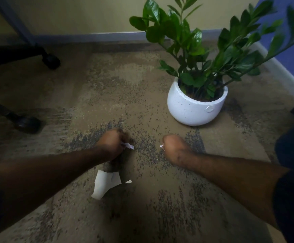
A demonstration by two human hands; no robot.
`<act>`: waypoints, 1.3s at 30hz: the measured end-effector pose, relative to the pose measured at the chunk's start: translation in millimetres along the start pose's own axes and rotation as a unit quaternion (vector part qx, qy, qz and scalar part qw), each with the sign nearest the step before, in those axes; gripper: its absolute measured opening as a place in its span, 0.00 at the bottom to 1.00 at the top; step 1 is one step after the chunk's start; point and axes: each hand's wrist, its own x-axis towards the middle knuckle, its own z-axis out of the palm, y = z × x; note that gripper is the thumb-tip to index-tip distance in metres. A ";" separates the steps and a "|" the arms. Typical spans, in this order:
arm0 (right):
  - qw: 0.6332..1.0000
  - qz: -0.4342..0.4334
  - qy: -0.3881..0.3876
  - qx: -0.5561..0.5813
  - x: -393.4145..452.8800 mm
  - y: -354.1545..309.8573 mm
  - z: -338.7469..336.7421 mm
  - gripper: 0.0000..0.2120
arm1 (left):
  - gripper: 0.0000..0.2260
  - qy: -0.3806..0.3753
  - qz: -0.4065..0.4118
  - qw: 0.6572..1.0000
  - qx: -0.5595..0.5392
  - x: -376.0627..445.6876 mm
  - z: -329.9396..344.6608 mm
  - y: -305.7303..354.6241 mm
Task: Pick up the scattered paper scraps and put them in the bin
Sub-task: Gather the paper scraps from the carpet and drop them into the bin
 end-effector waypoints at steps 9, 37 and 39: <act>1.000 -0.011 -0.020 0.008 -28.5 34.1 -19.5 0.10 | 0.09 0.014 0.003 1.000 -0.005 6.4 -11.0 39.0; 0.884 0.059 0.439 0.152 -193.6 276.5 -247.2 0.01 | 0.04 0.119 0.052 0.956 -0.264 28.5 -41.3 305.5; 0.874 0.099 0.450 0.151 -202.9 305.3 -246.8 0.01 | 0.02 0.115 0.056 0.947 -0.294 30.4 -47.6 330.4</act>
